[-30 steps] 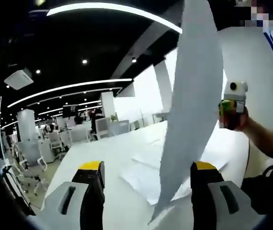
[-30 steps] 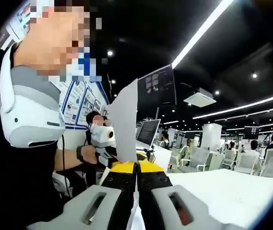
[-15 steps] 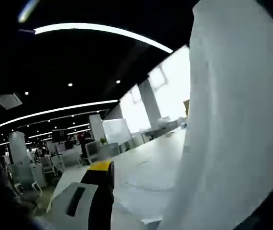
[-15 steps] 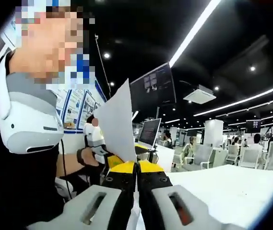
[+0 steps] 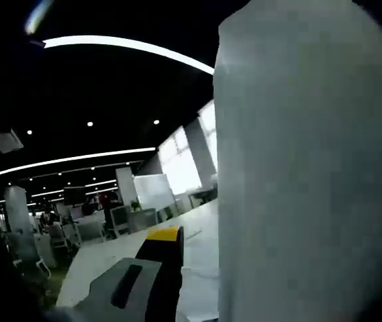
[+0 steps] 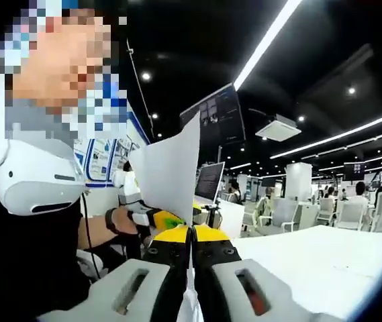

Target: Organize the stack of printing papers by aligning and flattening the scattered papers on the table

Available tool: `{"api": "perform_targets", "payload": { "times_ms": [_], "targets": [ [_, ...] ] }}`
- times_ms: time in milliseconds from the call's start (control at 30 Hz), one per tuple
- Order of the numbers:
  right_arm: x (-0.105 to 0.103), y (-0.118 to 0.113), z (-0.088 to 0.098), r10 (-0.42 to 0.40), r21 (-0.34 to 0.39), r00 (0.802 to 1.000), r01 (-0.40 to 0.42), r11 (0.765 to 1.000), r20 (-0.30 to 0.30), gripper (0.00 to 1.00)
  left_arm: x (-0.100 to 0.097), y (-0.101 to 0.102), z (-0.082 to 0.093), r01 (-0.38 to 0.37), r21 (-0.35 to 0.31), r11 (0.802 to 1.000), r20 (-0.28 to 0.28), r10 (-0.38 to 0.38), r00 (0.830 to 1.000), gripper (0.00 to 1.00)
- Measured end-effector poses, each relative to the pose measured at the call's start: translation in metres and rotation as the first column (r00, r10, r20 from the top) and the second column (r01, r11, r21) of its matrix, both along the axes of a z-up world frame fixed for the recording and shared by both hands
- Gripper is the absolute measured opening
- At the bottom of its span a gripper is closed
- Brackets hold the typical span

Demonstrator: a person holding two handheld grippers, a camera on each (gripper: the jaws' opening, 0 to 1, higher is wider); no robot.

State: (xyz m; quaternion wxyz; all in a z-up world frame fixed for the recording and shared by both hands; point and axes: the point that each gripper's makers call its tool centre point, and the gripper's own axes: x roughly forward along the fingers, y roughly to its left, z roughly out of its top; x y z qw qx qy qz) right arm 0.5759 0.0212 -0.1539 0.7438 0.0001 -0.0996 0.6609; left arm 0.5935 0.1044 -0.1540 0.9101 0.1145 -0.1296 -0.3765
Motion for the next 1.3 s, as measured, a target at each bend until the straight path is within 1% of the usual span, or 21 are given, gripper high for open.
{"api": "perform_targets", "payload": {
  "times_ms": [100,200,233,267,333,400,433,667,767,900,933,1000,1033,1200,1233,1300],
  "targets": [
    [0.000,0.001,0.000,0.001,-0.002,1.000,-0.001,1.000,0.001,0.00,0.000,0.000,0.001,0.002,-0.002,1.000,0.001,-0.002,1.000,0.18],
    [0.001,0.003,-0.002,-0.006,-0.008,1.000,0.006,1.000,0.007,0.00,0.005,0.003,-0.002,0.021,-0.078,0.997,-0.094,-0.028,0.995,0.06],
    [0.001,0.004,-0.002,-0.006,-0.013,1.000,0.006,1.000,0.008,0.00,0.003,0.002,-0.002,0.040,-0.118,0.992,-0.124,-0.054,0.991,0.06],
    [0.001,0.004,-0.003,-0.003,-0.013,1.000,0.003,1.000,0.006,0.00,0.005,0.004,-0.002,0.029,-0.144,0.989,-0.142,-0.050,0.989,0.06],
    [0.004,0.004,-0.003,-0.015,-0.012,1.000,0.015,1.000,0.013,0.00,0.006,0.005,-0.003,0.034,-0.150,0.988,-0.153,-0.057,0.987,0.06],
    [0.010,0.003,-0.004,-0.058,-0.019,0.997,0.059,0.998,0.051,0.00,0.006,0.004,-0.004,0.030,-0.152,0.988,-0.158,-0.054,0.986,0.05],
    [0.011,0.003,-0.004,-0.072,-0.020,0.996,0.073,0.997,0.060,0.00,0.006,0.004,-0.004,0.026,-0.152,0.988,-0.158,-0.050,0.986,0.05],
    [0.010,0.001,-0.003,-0.059,-0.009,0.997,0.060,0.998,0.052,0.00,0.007,0.008,-0.001,0.012,-0.165,0.986,-0.156,-0.039,0.987,0.05],
    [0.010,0.000,-0.003,-0.055,-0.004,0.997,0.055,0.998,0.045,0.00,0.007,0.007,-0.002,0.014,-0.170,0.985,-0.165,-0.042,0.985,0.05],
    [0.012,-0.002,-0.003,-0.066,-0.003,0.997,0.066,0.998,0.043,0.00,0.008,0.009,-0.001,0.008,-0.185,0.983,-0.171,-0.040,0.985,0.05],
    [0.012,-0.002,-0.003,-0.064,-0.002,0.997,0.064,0.998,0.040,0.00,0.008,0.012,0.000,-0.001,-0.198,0.980,-0.174,-0.034,0.984,0.05],
    [0.011,-0.003,-0.003,-0.061,-0.001,0.997,0.061,0.998,0.036,0.00,0.010,0.017,0.002,-0.015,-0.251,0.968,-0.201,-0.037,0.979,0.05],
    [0.011,-0.003,-0.003,-0.061,-0.001,0.998,0.061,0.998,0.035,0.00,0.011,0.020,0.004,-0.019,-0.267,0.964,-0.205,-0.037,0.978,0.05],
    [0.008,-0.002,-0.004,-0.046,-0.003,0.998,0.046,0.999,0.038,0.00,0.012,0.028,0.005,-0.038,-0.292,0.956,-0.209,-0.025,0.978,0.05],
    [0.008,-0.002,-0.004,-0.047,-0.005,0.998,0.047,0.999,0.038,0.00,0.012,0.030,0.006,-0.047,-0.302,0.952,-0.207,-0.018,0.978,0.05],
    [0.008,-0.002,-0.005,-0.052,-0.006,0.998,0.052,0.999,0.038,0.00,0.013,0.036,0.010,-0.056,-0.340,0.939,-0.208,-0.017,0.978,0.05]
  ]
}}
